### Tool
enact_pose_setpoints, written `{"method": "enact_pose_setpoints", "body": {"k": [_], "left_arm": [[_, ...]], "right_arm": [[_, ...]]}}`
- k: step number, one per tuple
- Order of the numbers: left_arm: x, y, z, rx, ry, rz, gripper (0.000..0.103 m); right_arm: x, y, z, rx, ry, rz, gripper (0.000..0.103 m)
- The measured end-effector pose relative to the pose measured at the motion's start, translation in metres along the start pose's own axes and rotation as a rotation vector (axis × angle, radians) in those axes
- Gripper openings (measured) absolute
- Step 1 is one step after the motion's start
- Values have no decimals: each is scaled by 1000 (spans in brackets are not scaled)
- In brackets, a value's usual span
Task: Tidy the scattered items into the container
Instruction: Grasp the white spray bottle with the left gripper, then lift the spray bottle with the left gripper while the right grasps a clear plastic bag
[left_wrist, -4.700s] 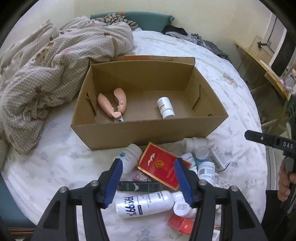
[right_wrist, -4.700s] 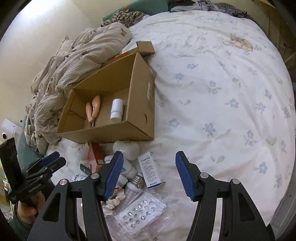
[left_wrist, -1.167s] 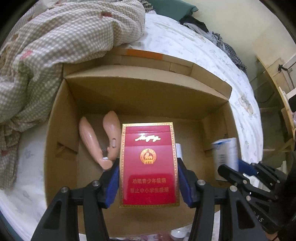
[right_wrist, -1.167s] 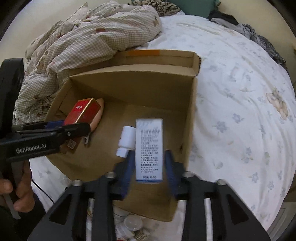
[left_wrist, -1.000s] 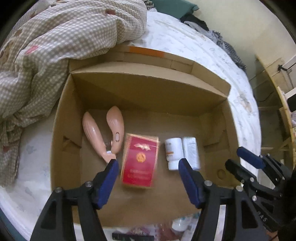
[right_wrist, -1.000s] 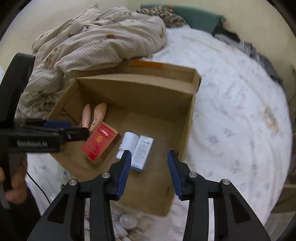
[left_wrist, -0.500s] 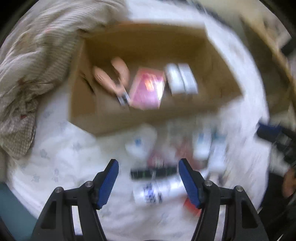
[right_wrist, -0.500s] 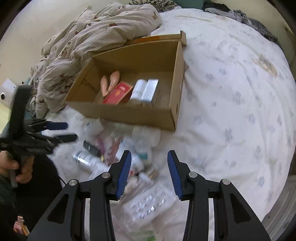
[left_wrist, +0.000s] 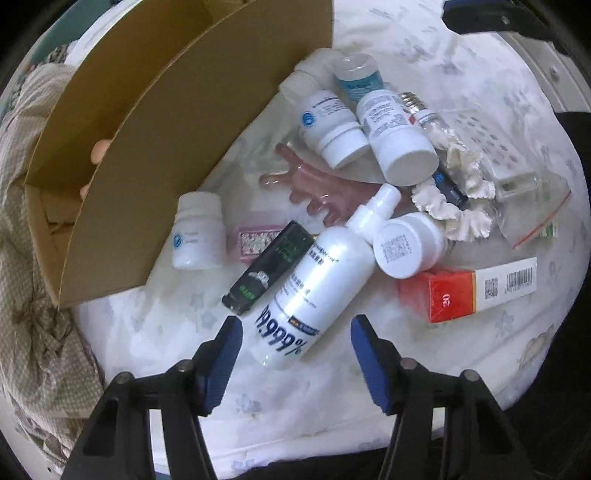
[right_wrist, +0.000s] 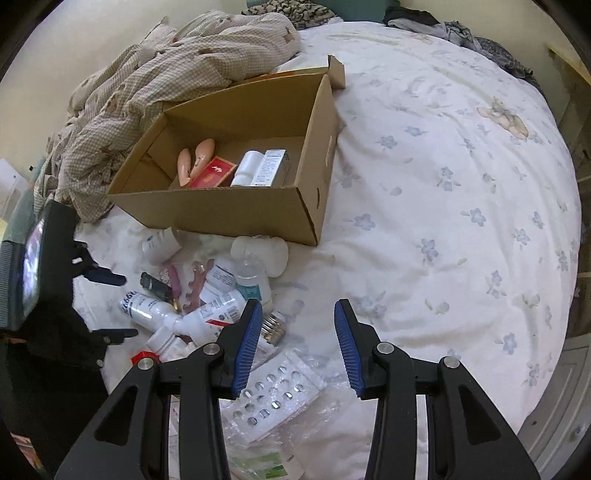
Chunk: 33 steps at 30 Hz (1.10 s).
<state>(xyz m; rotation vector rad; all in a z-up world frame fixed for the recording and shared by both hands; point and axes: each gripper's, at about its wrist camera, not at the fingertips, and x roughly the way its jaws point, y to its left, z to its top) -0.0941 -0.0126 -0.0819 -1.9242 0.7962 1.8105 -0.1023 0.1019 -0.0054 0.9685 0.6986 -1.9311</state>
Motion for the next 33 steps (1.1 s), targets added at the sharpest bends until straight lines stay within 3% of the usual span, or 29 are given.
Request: {"method": "enact_pose_setpoints", "body": {"k": [3,6,11,15,20,24,30,33], "left_arm": [[11,0,4,14,22,-16,61],[24,-1,10,28,33,24,60],[33,-1,17,46,29,46,48],[13,6,12,26,-24,60,40],[-38,25,-8,-91,-162,-10,39],[-73,39,-29,-227,-320,-66,39],[-87,45,-27,-446,-555,-129,39],[-80,55,-27,-551,-625,-251,39]], "right_arm": [[-1,4,0,-13,8,35,45],[-2,14,-2,-45,20,82,45],[-1,27,-3,-95,20,86,45],[-1,20,-1,-65,23,94,45],[2,14,-3,-51,57,94,46],[9,14,-8,-61,115,113,58],[5,50,-42,-248,202,156,60],[10,64,-63,-322,239,116,60]]}}
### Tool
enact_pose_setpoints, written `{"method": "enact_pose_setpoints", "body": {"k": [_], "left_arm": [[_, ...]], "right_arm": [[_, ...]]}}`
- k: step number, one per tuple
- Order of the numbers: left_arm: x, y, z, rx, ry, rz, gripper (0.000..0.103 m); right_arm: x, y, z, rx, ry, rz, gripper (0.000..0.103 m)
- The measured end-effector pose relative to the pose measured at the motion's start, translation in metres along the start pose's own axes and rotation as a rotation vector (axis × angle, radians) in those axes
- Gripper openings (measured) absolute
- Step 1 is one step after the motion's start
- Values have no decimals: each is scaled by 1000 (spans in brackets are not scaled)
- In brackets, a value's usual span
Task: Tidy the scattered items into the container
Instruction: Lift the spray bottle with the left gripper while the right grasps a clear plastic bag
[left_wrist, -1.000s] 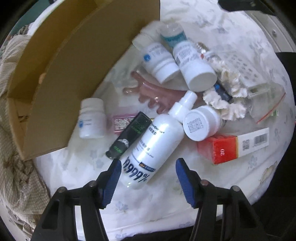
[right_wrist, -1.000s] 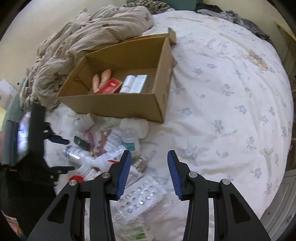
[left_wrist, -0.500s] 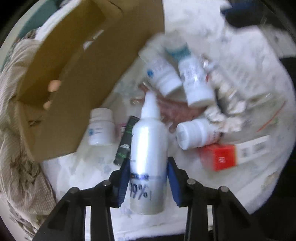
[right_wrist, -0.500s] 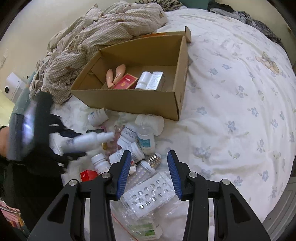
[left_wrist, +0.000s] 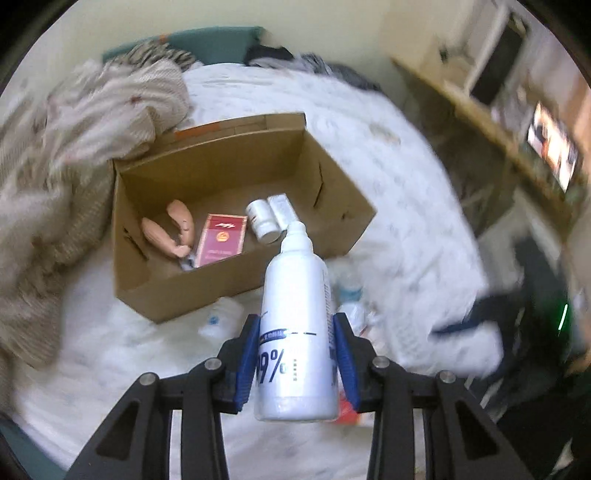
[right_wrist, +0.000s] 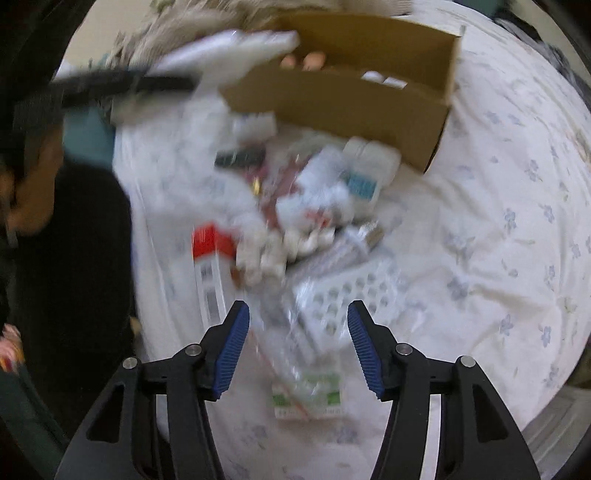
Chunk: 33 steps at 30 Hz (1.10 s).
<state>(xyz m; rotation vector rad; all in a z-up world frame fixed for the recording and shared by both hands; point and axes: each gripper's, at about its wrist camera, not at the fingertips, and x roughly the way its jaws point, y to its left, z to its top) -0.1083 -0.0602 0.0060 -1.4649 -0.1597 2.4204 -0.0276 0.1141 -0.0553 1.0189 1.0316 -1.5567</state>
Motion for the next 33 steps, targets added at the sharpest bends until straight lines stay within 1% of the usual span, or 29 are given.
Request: {"method": "enact_pose_setpoints", "body": {"k": [2,4,5,6,8,12,13,14,16,17,18,22,23,24,27,28,30,33], "left_arm": [[2,8,-4,-75,-7,-57,39],[1,6,-3,-70,1,-26,39],[1,6,-3,-65,-2,-22,39],[2,4,-2,-60,-5,-26,39],[2,3,-3,-51,-11,-26,39],[2,-3,-3,-32,-35,-13,39],[1,-3,-3,-35,-38,-16,39],[1,-3,-4,-38,-41,-18,39],[-2,0,-6,-51,-43,-25,39],[-3,2,-7,-61,-43,-30,39],[-5,4,-8,-69,-44,-34,39],[-12,9,-8,-91,-74,-51,39],[-13,11,-8,-97,-80,-53,39],[-15,13,-9,-104,-87,-54,39],[-25,22,-8,-138,-130,-67,39],[-28,27,-8,-156,-142,-79,39],[-36,43,-8,-225,-172,-144,39],[-44,60,-3,-283,-214,-148,39]], "right_arm": [[11,6,-8,-7,28,-18,60],[22,9,-11,-19,59,-41,61],[27,11,-11,-33,66,-68,65],[32,13,-9,-47,63,-105,66],[38,12,-5,-44,57,-149,67],[51,17,-1,-117,52,-282,66],[53,18,-1,-128,51,-306,60],[53,17,0,-132,45,-320,47],[47,16,0,-143,29,-332,40],[42,13,1,-132,18,-326,36],[36,8,2,-105,5,-315,35],[9,-20,6,33,-62,-272,25],[2,-26,7,71,-81,-250,20],[-8,-33,9,113,-113,-216,18],[-43,-47,18,227,-229,-116,16],[-53,-48,22,244,-266,-96,16],[-76,-53,32,282,-341,-53,16],[-101,-56,52,312,-423,2,16]]}}
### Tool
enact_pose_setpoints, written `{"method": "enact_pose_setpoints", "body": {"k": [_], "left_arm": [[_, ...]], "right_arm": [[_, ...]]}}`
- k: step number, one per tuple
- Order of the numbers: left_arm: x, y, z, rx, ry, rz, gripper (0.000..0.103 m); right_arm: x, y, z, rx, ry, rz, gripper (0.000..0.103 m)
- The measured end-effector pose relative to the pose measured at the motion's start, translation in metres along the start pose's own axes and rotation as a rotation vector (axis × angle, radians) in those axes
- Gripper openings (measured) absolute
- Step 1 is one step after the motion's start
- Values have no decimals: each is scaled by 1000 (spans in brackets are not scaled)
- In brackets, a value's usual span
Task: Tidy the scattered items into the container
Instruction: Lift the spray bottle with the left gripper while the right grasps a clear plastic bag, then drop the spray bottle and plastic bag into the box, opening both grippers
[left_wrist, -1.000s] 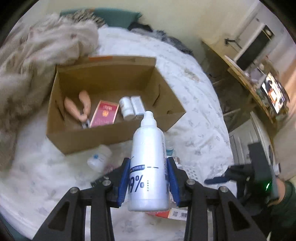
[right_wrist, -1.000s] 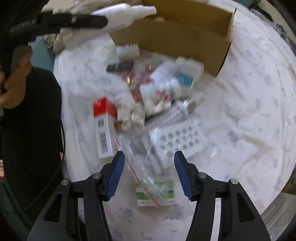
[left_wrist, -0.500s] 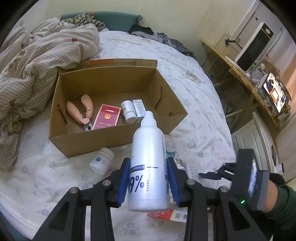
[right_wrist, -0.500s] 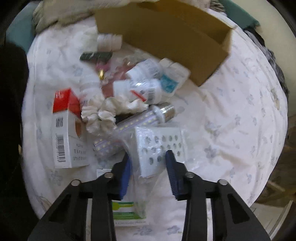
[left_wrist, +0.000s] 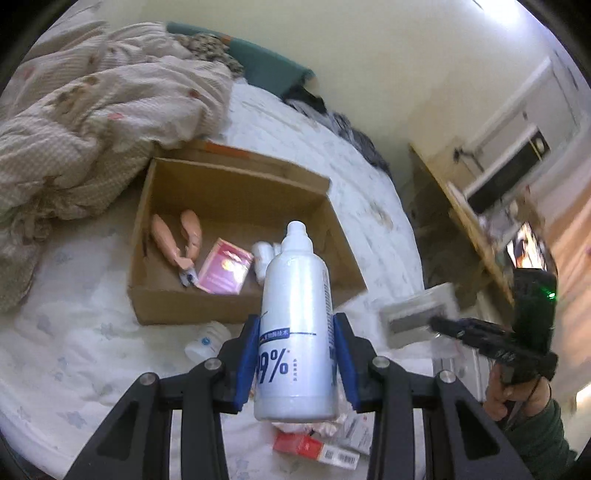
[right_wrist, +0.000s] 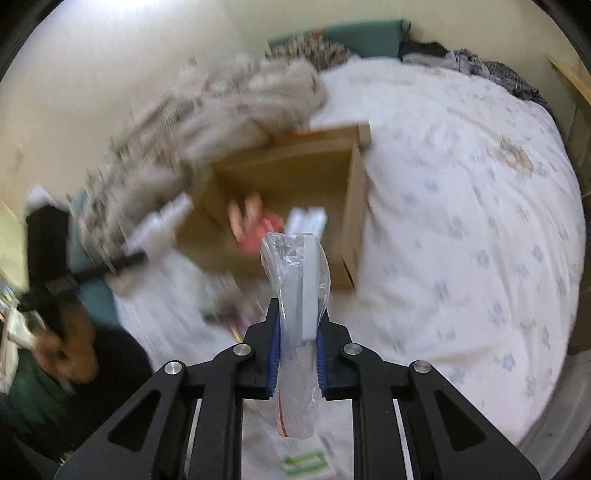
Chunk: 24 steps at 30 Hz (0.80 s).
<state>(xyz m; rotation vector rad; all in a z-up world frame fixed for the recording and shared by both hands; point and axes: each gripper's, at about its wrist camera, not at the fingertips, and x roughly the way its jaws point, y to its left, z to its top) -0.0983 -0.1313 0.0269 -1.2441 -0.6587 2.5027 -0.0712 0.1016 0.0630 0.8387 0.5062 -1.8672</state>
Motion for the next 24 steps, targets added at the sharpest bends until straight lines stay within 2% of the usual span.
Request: {"method": "enact_pose_setpoints", "body": {"k": [2,5,6,10,12,15,16,18,19,20,22,24], "left_arm": [[2,4,12,-3,-14,19,39],[7,10,29,-5,-33,53,39],[14,12,38,9,-31,86,39],[49,17,56,63,3,205,39],[63,25,57,62,32,230,39],[77,33,55,59,85,217,39],[79,33,54,77,89,246,39],[82,35,53,82,97,278,39],[83,37,52,72,109,289,40],[84,39,53,58,119,298,42],[83,44,55,29,125,302,71],[77,44,56,15,91,299,74]], "right_arm": [[-1,5,20,5,-39,18,16],[10,18,52,-42,-68,-24,16],[18,21,61,-53,-68,-31,16],[72,34,85,-111,-10,-105,16],[91,31,86,-138,19,-147,16],[115,27,85,-168,64,-212,17],[120,23,83,-169,71,-243,17],[127,15,81,-155,89,-281,25],[129,11,79,-138,102,-279,38],[131,8,78,-120,116,-277,49],[122,5,76,-100,93,-241,54],[109,4,73,-91,66,-215,54]]}}
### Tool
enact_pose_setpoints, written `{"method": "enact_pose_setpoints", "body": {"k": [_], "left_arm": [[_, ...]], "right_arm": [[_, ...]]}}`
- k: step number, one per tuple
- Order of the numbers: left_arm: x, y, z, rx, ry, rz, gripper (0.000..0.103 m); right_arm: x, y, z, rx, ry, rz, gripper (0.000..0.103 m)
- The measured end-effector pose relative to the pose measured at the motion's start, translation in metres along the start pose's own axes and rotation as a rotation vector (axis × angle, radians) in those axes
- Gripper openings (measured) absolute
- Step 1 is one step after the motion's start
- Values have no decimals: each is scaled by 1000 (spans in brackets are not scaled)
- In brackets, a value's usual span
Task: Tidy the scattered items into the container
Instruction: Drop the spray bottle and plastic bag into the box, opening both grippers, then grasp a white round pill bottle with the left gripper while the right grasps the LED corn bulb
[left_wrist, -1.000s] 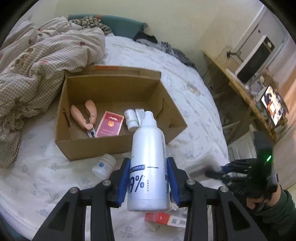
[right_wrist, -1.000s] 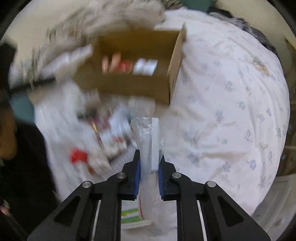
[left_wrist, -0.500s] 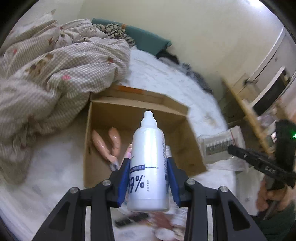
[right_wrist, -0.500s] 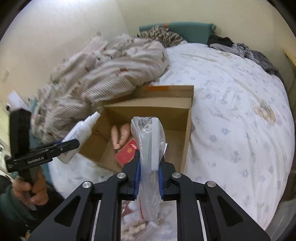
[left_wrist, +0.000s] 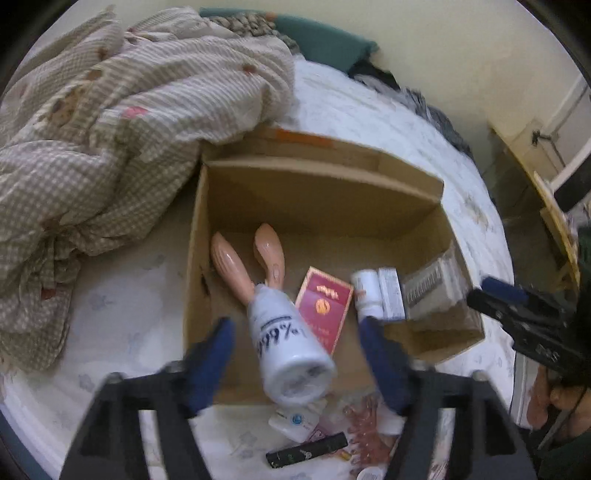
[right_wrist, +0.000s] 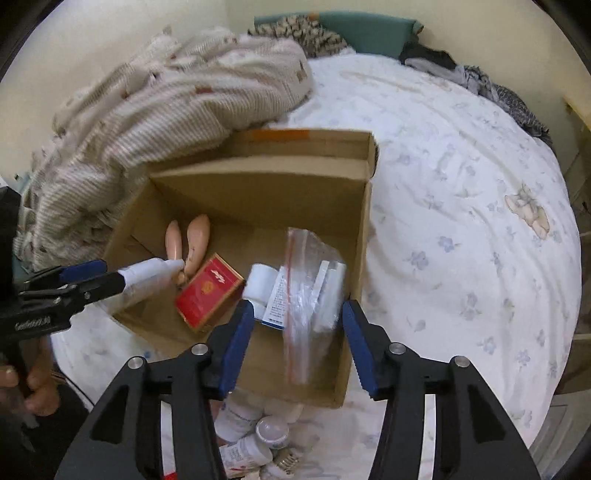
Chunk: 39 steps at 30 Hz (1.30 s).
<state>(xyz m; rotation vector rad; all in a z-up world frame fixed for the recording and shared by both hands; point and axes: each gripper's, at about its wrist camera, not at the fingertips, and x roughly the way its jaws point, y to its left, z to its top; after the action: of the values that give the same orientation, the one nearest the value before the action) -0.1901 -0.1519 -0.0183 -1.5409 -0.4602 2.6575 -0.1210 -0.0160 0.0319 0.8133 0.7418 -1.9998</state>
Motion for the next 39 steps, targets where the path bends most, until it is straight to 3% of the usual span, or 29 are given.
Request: {"method": "enact_pose_setpoints", "body": {"k": [3,8,12,17,21,26,30,32,39], "left_arm": [[-9,-1,-2,4,-26,-22,74],[-13,-3,-5,-15,2,-94,74],[-24,-25,-19,102,27,-148,74],[-15,-60,-46,306,100,-38,74],[-5,-68,-54,347,162,-50,74],[6,-55,-60,305,217,-29,74],[31,-41,-61,243,318,4,59],[43,-37,-62,234,351,57,59],[65,-32,-63,255,384,126,59]], "right_arm": [[-22,-5,-9,-3,-25,10,54],[-59,-8,-35,-3,-41,32,55],[-83,-12,-70,12,-31,57,55],[-92,-19,-110,57,-9,79,55],[-79,-24,-127,119,-6,118,55],[-69,-33,-143,153,25,121,55],[-70,-40,-147,168,32,104,55],[-71,-43,-147,186,27,108,55],[-73,-36,-137,180,18,140,59]]}}
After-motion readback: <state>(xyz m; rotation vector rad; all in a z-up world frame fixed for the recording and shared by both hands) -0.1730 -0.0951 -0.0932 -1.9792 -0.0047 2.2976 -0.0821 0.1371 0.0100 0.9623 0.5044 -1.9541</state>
